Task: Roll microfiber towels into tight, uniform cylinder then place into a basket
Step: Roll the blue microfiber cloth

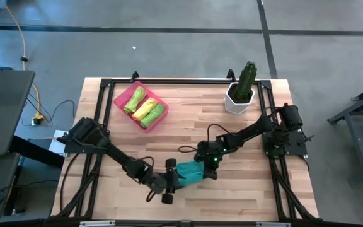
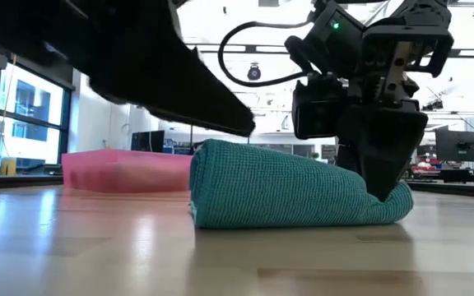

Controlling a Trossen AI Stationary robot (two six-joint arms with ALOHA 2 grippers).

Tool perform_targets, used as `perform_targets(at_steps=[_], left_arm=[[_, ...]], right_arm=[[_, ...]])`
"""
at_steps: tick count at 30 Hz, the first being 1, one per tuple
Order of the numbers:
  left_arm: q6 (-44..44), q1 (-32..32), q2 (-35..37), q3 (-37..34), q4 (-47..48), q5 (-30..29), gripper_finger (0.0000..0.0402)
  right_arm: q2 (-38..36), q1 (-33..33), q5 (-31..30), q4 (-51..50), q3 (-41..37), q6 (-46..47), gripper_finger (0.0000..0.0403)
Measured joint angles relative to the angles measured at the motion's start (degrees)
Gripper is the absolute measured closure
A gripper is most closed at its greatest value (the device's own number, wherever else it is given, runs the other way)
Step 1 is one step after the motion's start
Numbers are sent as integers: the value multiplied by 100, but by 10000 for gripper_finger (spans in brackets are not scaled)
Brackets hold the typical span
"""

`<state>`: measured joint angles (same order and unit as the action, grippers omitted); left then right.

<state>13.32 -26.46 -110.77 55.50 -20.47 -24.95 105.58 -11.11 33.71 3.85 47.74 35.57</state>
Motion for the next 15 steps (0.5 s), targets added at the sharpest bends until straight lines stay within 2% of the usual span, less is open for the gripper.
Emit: perform_targets(at_steps=[6,11,15], left_arm=[[251,121,-45,7,313,31,259],[446,251,-109,12,381,419,259],[836,367,-271,8,428,487,259]], right_arm=[[-7,-2,20,-72,9,66,398],[-11,-2,20,-78,9,66,398],[-13,-2,20,-76,9,53,398]])
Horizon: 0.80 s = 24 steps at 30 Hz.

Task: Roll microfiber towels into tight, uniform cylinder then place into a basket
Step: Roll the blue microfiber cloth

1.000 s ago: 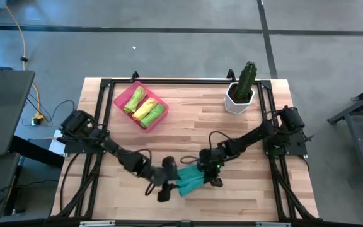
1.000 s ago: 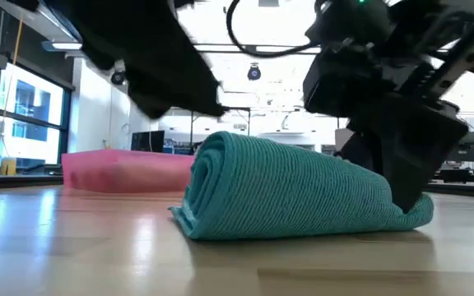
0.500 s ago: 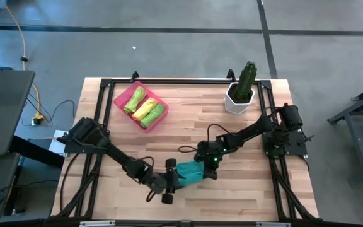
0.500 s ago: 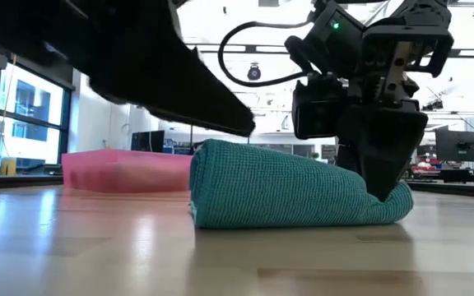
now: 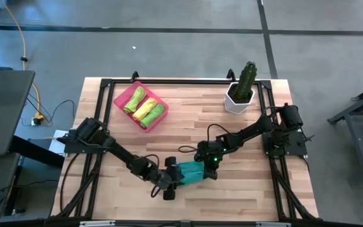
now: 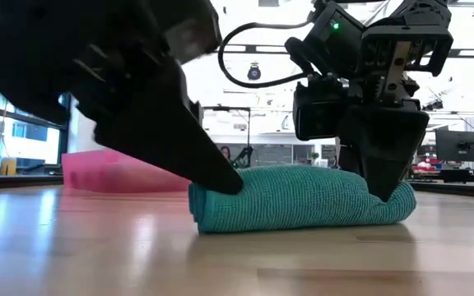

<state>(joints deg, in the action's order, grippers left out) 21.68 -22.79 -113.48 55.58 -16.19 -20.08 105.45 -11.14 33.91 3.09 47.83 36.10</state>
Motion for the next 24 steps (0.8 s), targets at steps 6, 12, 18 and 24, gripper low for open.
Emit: perform_targets(at_steps=[6,12,18,24], left_arm=[[871,182,-220,11,-72,690,259],[1778,236,-282,26,-70,1177,259],[2725,228,-288,29,21,1465,259],[3104,225,-283,31,92,1432,259]], right_arm=[[0,-13,-7,6,0,-320,386],[-286,31,-4,-378,0,-1334,314],[-971,-6,-384,-818,0,-2524,265],[-1556,-899,-2442,-808,4,-4449,262]])
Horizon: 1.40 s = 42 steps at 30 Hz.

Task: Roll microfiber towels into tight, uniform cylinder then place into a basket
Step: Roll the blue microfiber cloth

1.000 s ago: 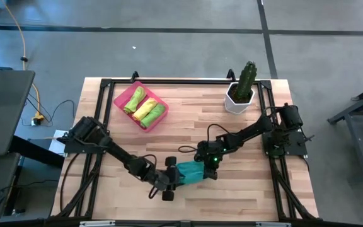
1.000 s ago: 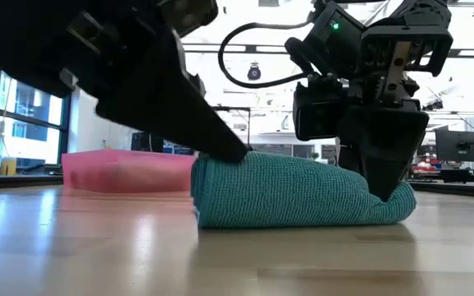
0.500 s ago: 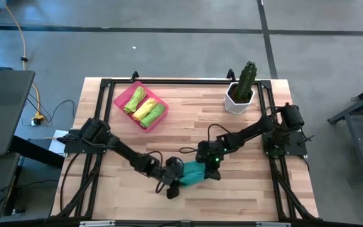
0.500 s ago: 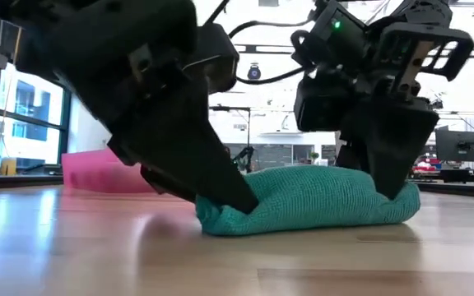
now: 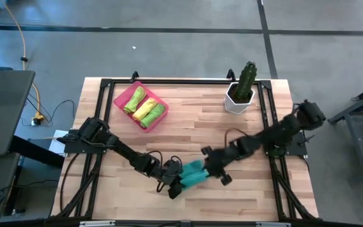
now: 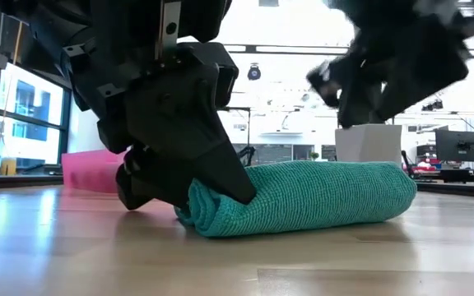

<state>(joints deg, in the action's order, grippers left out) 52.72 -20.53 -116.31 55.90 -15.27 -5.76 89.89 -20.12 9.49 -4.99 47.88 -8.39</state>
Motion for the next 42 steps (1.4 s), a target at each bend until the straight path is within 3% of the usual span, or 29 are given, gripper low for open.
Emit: perform_targets(at_steps=[3,6,15,21,42], left_arm=[[17,0,0,-2,0,0,259],[25,0,0,-7,-6,0,259],[69,70,0,-13,-20,92,259],[71,70,0,-16,-35,85,259],[73,63,0,-17,-42,103,259]], right_arm=[[-18,-532,-1004,-16,0,-498,262],[123,-845,-1686,-11,4,-346,261],[755,-1262,-1851,332,4,295,261],[986,-1302,-2763,473,4,343,261],[1390,-858,-2841,818,7,-158,260]])
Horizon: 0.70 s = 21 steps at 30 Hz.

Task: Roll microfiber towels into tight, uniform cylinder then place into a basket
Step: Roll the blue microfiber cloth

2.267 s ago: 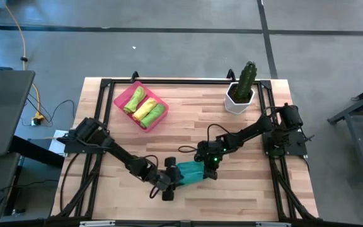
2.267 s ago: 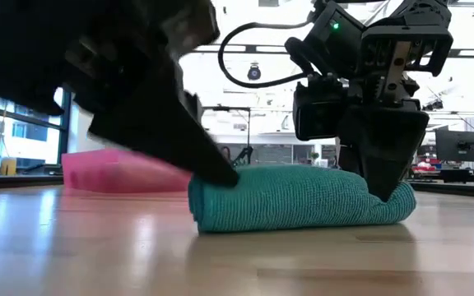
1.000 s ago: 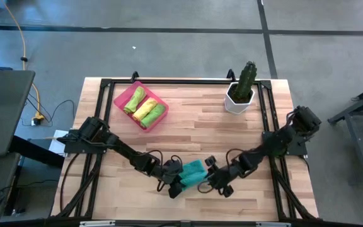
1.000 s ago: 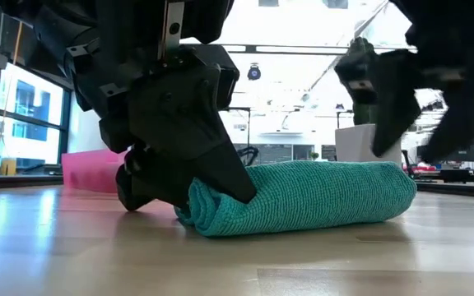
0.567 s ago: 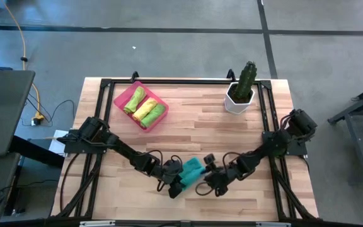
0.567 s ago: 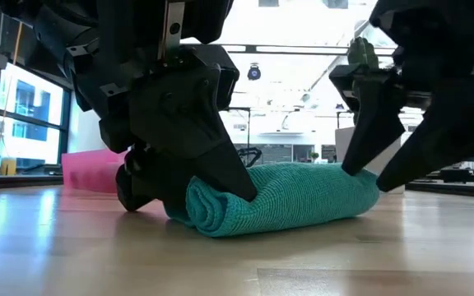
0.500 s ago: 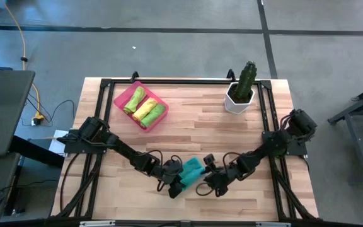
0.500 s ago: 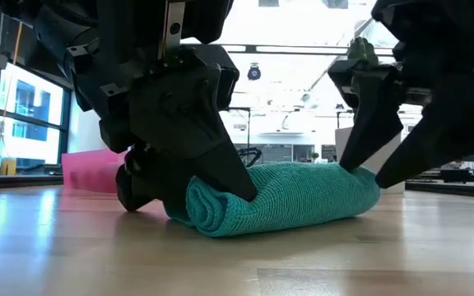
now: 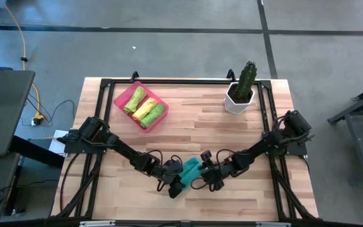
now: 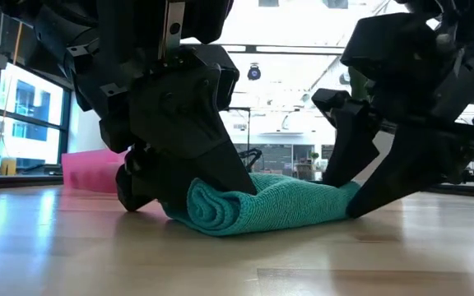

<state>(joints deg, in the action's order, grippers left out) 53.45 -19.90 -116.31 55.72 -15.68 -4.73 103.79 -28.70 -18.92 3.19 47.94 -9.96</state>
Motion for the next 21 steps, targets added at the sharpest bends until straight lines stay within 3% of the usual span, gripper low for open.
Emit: perform_targets(at_steps=[5,9,12,17,21], left_arm=[[-2,0,0,0,-3,5,259],[-32,1,-1,-21,-140,81,259],[-187,2,2,-33,-317,158,259],[-105,2,36,-29,-298,241,259],[-165,2,123,-28,-256,307,259]], right_arm=[[33,59,98,-5,2,-249,260],[70,161,280,-1,13,105,269],[75,233,340,-59,17,402,300],[72,324,668,-121,20,719,385],[74,352,1006,-122,15,818,387]])
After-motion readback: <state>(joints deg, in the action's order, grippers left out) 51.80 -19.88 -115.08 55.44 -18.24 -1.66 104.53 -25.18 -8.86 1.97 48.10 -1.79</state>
